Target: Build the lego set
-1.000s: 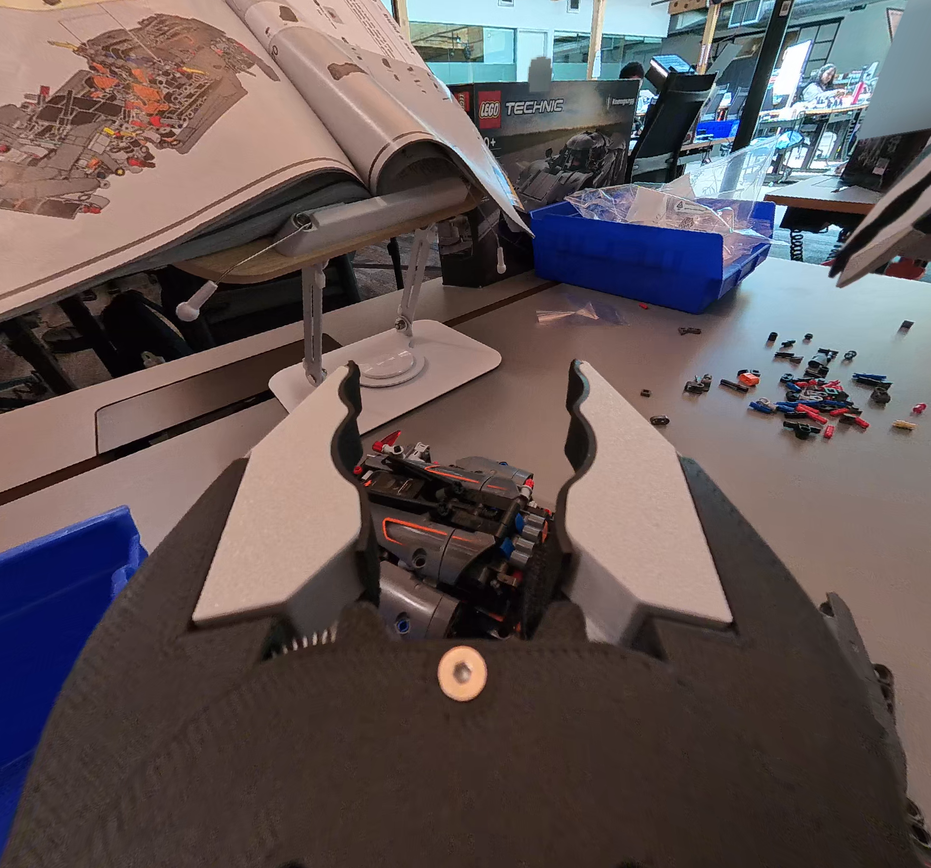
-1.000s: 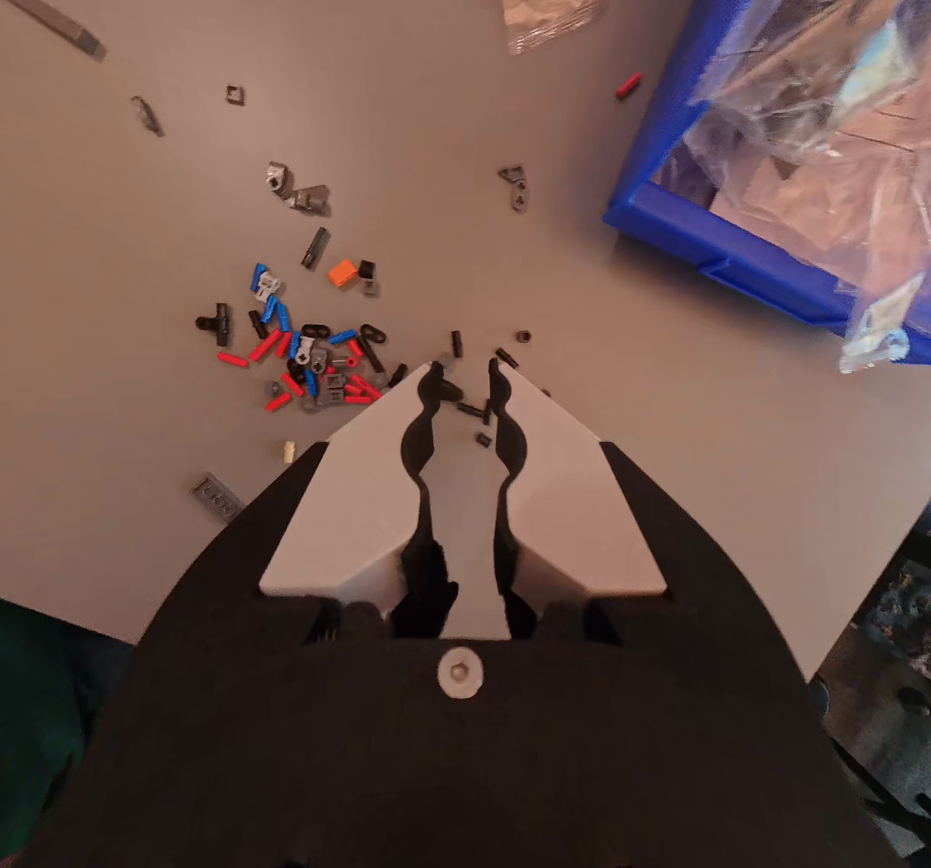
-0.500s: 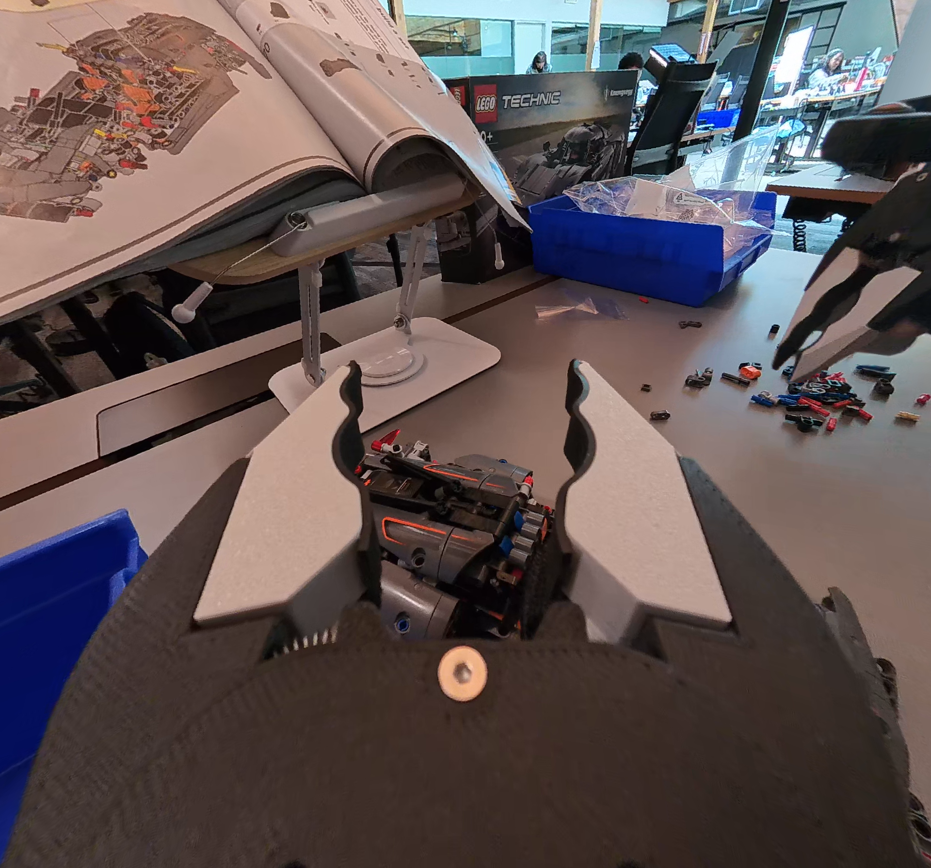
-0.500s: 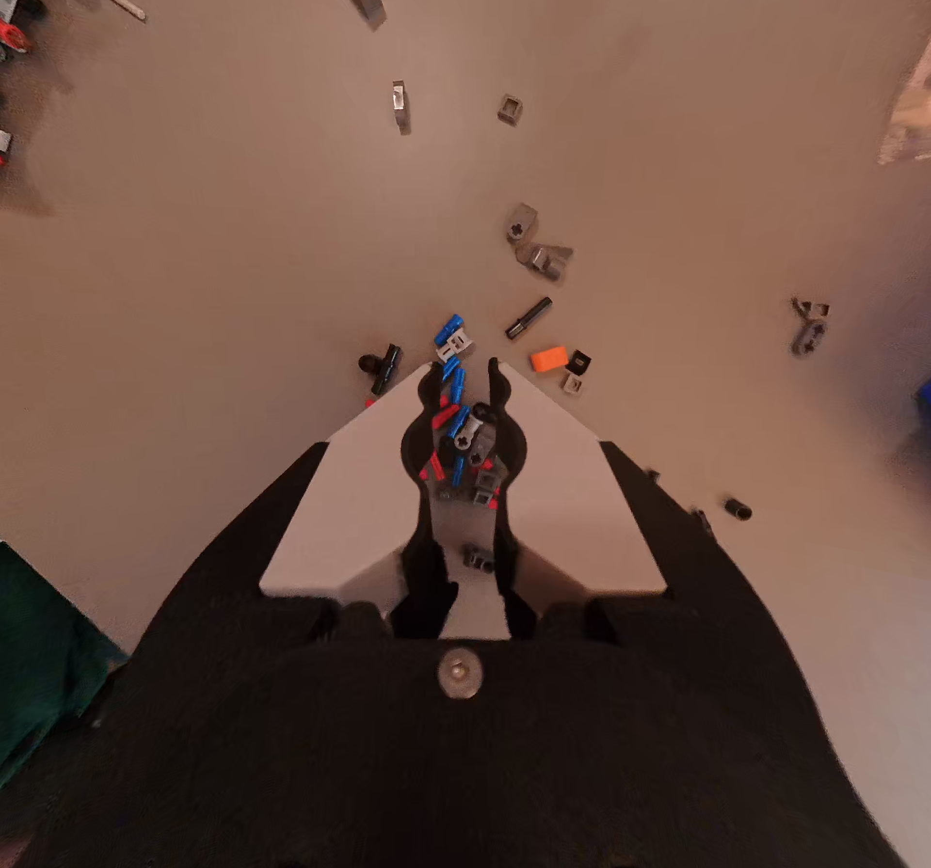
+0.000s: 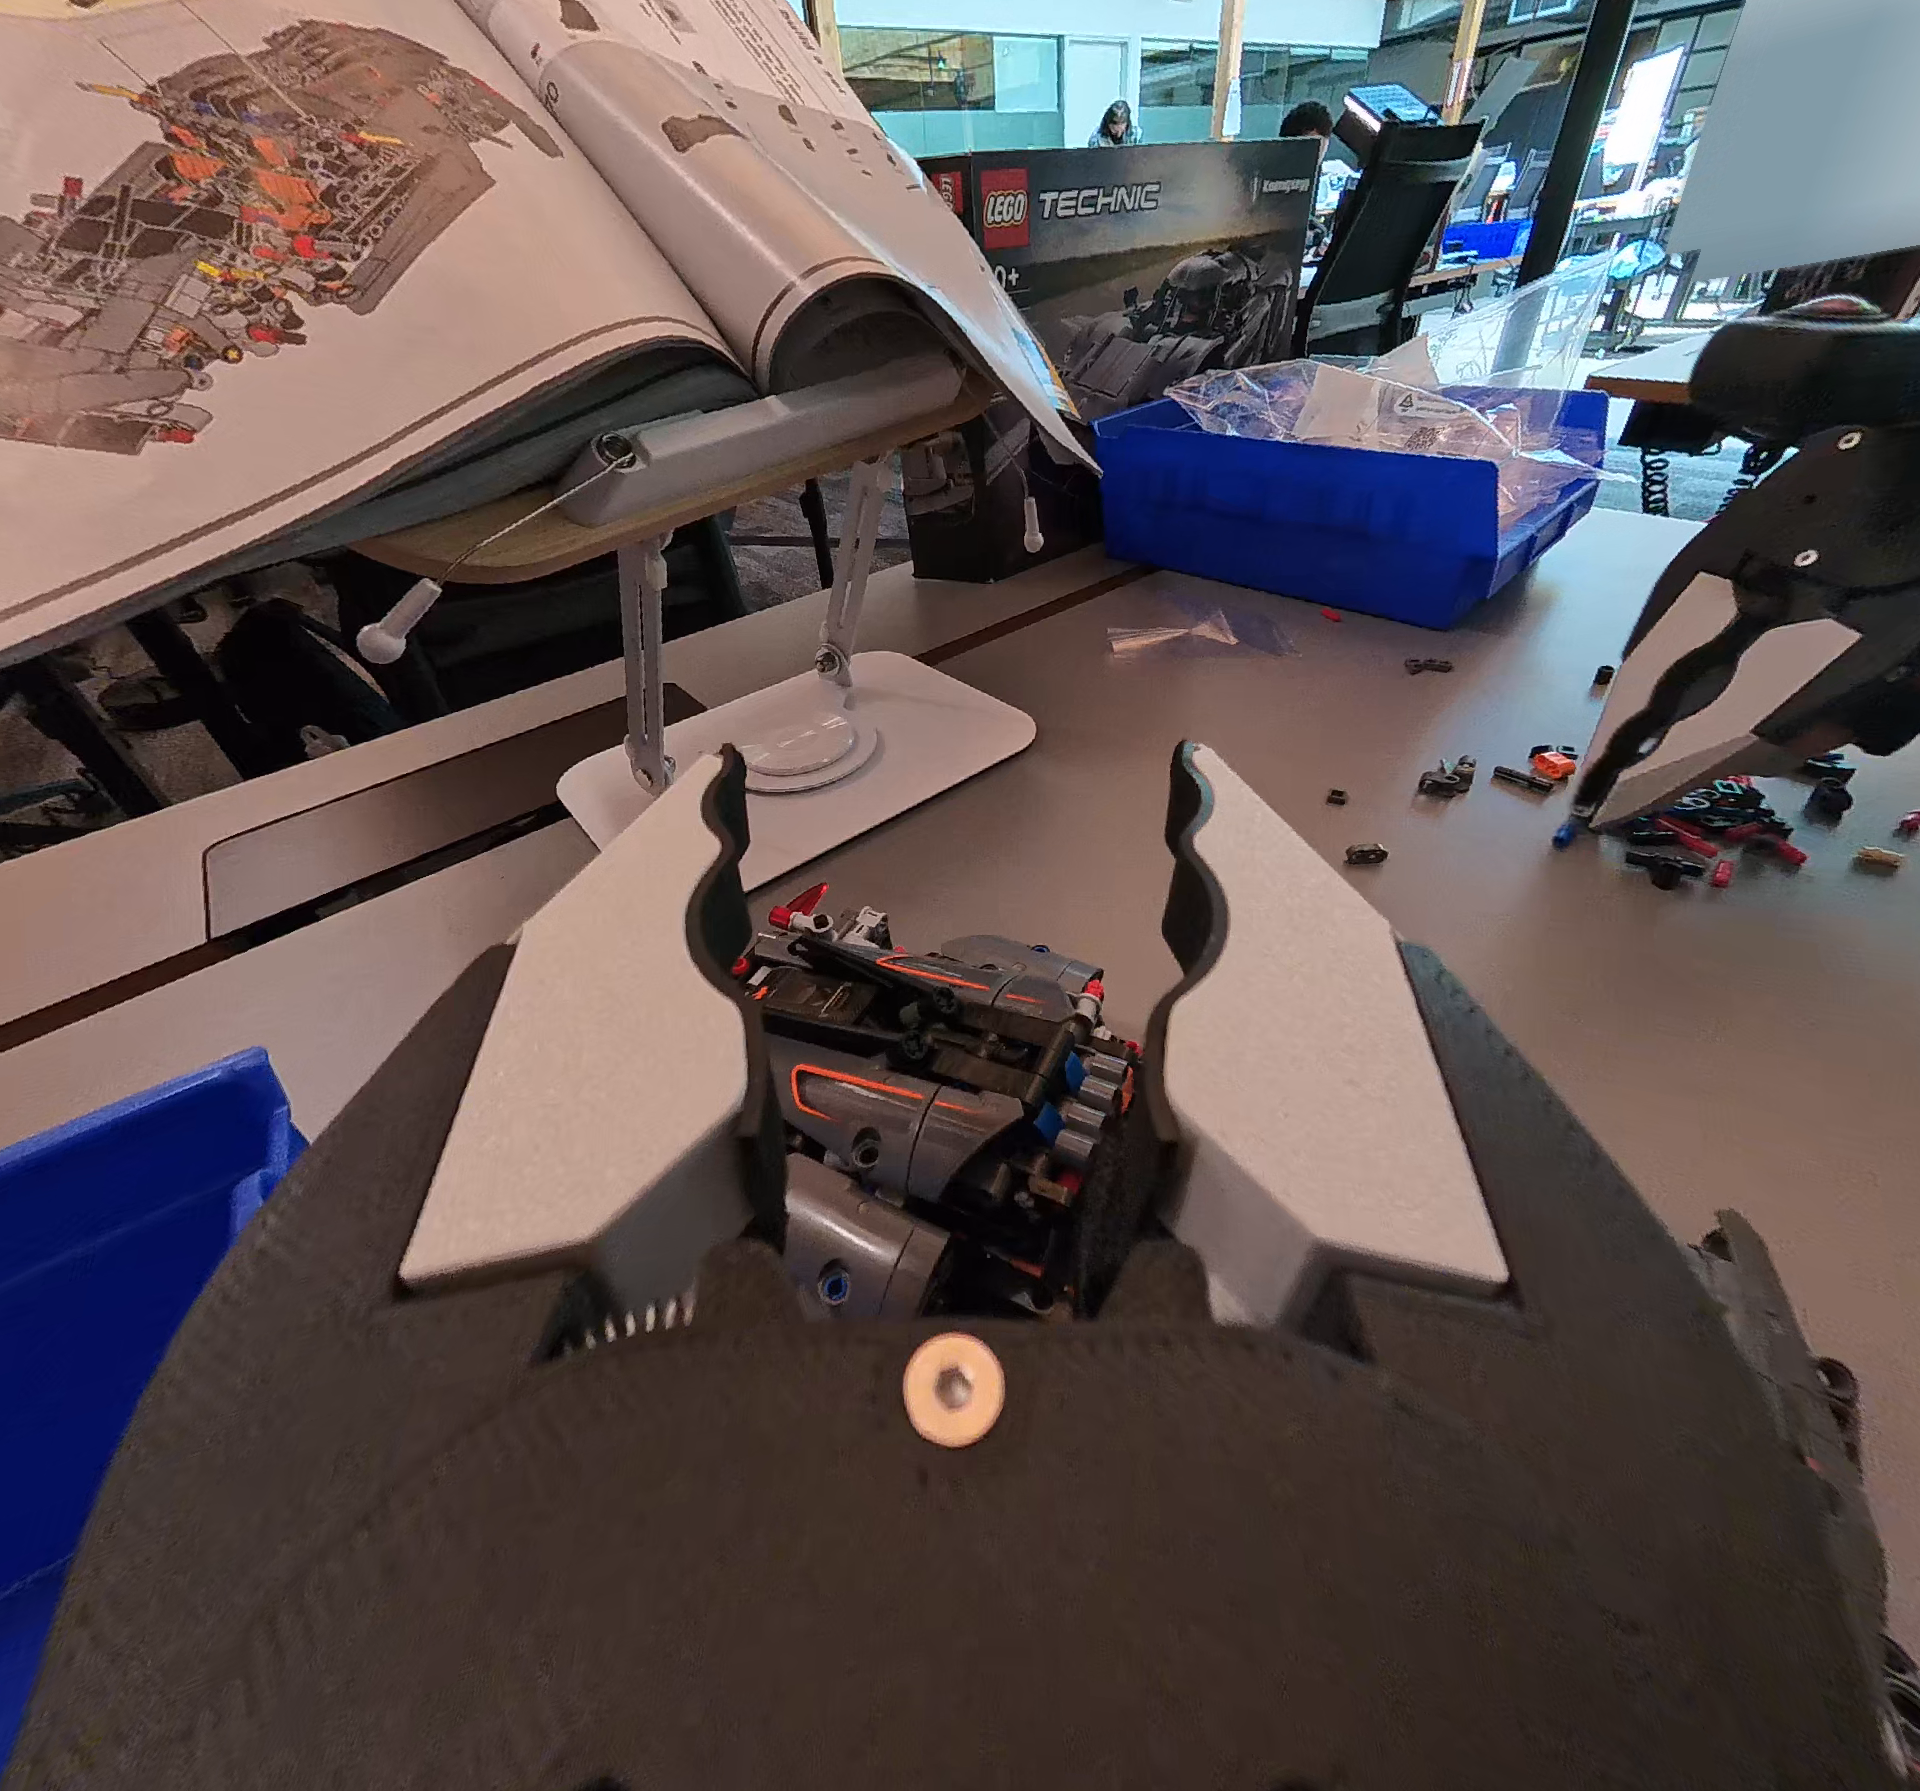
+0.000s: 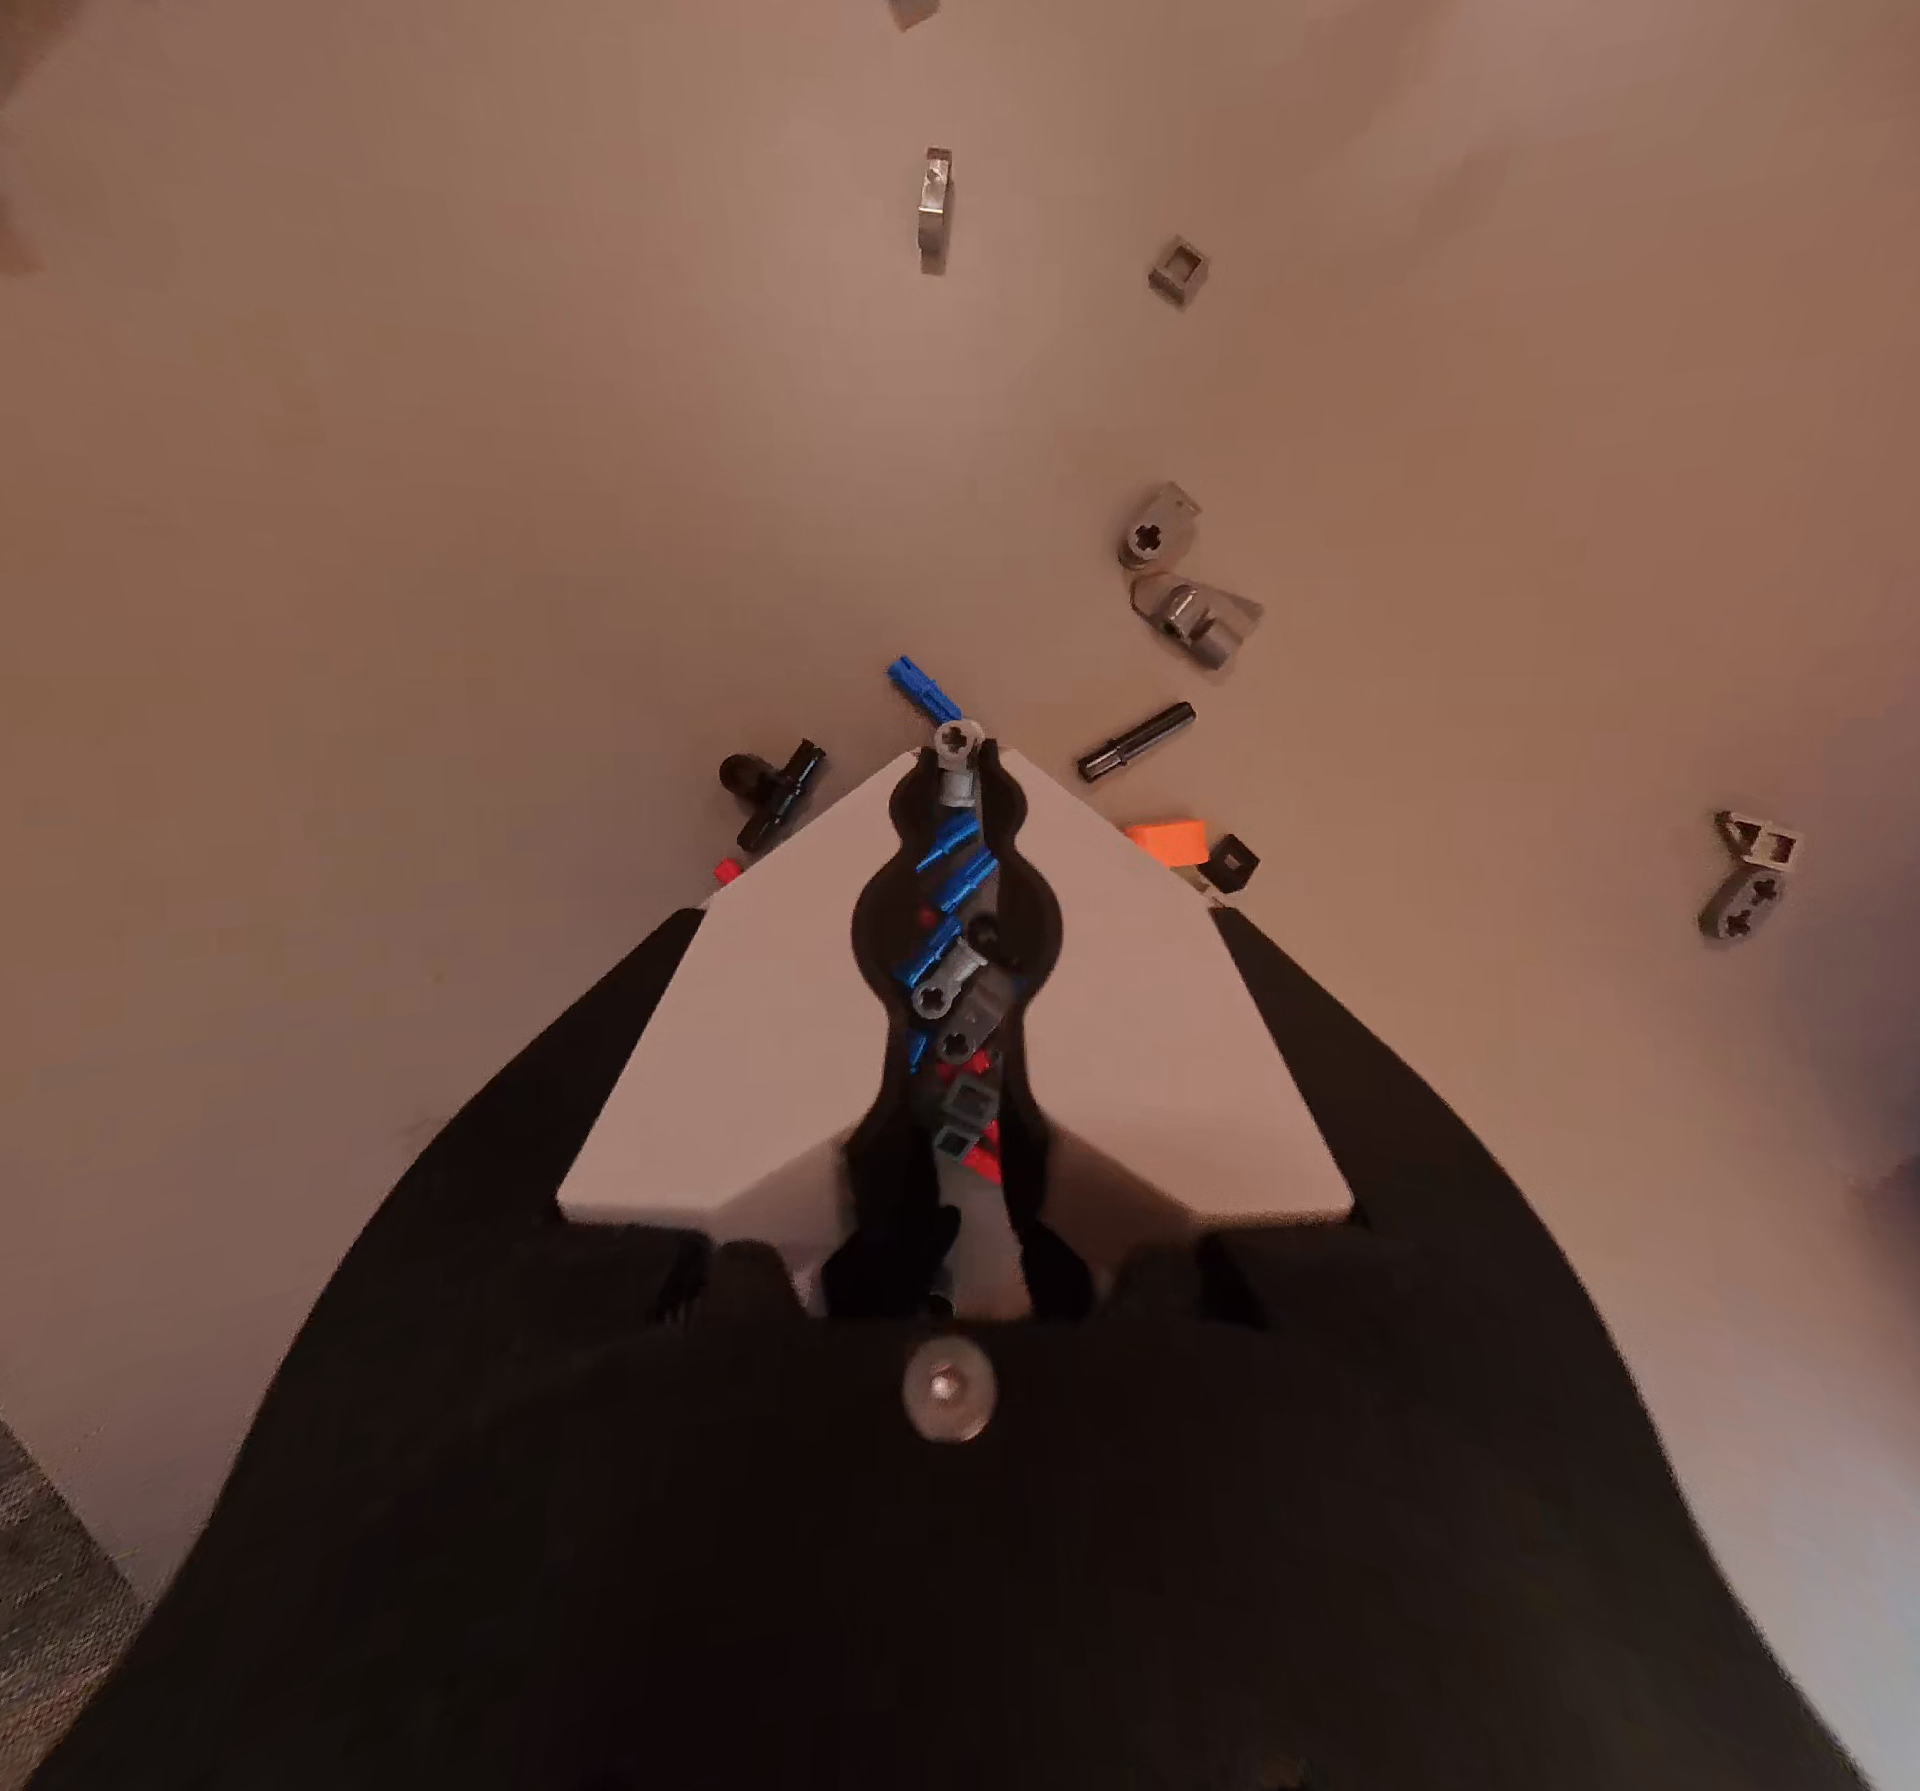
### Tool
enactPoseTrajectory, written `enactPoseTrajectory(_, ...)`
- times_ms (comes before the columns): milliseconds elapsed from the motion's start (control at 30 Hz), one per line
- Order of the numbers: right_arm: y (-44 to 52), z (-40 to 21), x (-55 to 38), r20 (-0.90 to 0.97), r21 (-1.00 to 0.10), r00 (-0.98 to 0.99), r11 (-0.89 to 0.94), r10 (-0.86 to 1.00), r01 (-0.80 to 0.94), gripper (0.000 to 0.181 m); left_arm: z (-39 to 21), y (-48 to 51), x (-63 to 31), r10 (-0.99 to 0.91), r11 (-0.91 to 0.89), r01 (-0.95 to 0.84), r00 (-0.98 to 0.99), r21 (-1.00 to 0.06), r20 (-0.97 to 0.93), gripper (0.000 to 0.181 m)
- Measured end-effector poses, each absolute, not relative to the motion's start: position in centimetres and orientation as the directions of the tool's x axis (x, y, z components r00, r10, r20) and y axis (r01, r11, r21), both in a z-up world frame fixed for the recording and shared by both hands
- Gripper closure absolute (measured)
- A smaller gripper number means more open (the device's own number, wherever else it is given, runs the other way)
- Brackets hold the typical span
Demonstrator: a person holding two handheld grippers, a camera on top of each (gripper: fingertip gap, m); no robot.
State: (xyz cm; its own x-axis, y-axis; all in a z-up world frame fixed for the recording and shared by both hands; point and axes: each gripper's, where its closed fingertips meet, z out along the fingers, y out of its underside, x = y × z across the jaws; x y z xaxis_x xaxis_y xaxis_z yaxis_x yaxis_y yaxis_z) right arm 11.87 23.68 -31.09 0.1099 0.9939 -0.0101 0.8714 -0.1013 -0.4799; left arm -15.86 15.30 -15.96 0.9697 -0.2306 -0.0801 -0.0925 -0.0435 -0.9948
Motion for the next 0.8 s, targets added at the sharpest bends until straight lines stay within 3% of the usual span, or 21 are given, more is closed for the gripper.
enactPoseTrajectory(300, 21.1, -27.0, 9.4, -0.027, -0.608, 0.028, -0.038, 0.999, 0.793, 0.178, -16.2, 15.3, -15.1, -0.260, -0.048, -0.113, 0.961, -0.992, -0.097, 0.104)
enactPoseTrajectory(533, 15.1, -21.9, 6.1, -0.093, -0.782, -0.109, -0.005, 0.990, 0.623, 0.178, -15.3, 12.7, -3.7, -0.601, 0.014, -0.310, 0.757, -0.951, -0.256, 0.135)
enactPoseTrajectory(667, 13.4, -19.9, 5.3, 0.052, -0.781, -0.168, 0.145, 0.984, 0.607, 0.178, -17.0, 11.6, 1.9, -0.747, -0.064, -0.337, 0.640, -0.939, -0.179, 0.149)
enactPoseTrajectory(800, 12.3, -17.9, 4.6, 0.239, -0.753, -0.196, 0.309, 0.951, 0.581, 0.178, -17.1, 11.6, 3.3, -0.762, -0.240, -0.160, 0.642, -0.958, 0.084, 0.151)
